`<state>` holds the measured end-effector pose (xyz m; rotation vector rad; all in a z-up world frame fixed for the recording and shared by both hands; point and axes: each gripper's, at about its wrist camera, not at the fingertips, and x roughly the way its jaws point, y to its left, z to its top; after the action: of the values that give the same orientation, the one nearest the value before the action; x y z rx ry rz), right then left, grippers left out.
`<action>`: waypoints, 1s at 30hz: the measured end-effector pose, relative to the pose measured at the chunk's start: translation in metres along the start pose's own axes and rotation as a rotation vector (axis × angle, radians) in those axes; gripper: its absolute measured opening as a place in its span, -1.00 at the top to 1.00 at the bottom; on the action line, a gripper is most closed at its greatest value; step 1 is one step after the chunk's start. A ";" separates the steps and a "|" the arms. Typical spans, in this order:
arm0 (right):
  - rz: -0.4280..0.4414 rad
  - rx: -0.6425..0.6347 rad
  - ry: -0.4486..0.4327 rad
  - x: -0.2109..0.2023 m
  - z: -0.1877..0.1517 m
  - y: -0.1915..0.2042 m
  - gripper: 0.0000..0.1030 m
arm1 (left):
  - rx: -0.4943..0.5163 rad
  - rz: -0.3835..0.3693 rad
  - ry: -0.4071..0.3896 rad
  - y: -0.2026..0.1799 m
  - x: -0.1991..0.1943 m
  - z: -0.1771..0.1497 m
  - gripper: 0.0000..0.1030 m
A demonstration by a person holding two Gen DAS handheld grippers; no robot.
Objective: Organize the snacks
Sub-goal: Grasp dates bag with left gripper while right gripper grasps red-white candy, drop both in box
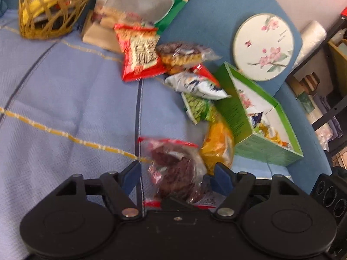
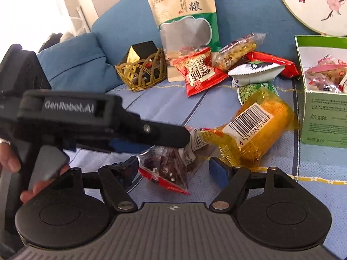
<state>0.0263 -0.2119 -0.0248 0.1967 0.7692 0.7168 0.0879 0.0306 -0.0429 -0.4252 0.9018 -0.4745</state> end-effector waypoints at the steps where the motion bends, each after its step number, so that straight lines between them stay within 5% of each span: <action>1: 0.008 0.002 0.004 0.002 0.000 0.000 -1.00 | 0.005 -0.002 -0.008 0.001 0.000 -0.002 -0.64; 3: 0.017 0.001 0.013 0.003 0.001 0.001 -0.40 | 0.050 0.011 -0.002 -0.002 0.003 -0.004 -0.27; 4: 0.011 -0.008 0.013 0.002 0.002 0.002 -0.25 | 0.059 0.020 -0.009 -0.004 0.002 -0.004 -0.25; 8: -0.019 -0.085 -0.032 -0.012 0.006 0.013 0.01 | 0.059 0.013 -0.043 -0.013 -0.010 -0.004 -0.11; 16: -0.065 -0.163 -0.260 -0.063 0.028 0.014 0.04 | 0.235 -0.033 -0.184 -0.075 -0.039 0.016 -0.11; 30: -0.351 -0.044 -0.395 -0.109 0.052 -0.076 0.04 | 0.372 -0.195 -0.110 -0.174 0.059 0.062 -0.11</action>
<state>0.0476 -0.3358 0.0427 0.1517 0.3942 0.3444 0.1336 -0.1349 0.0475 -0.1958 0.6492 -0.7744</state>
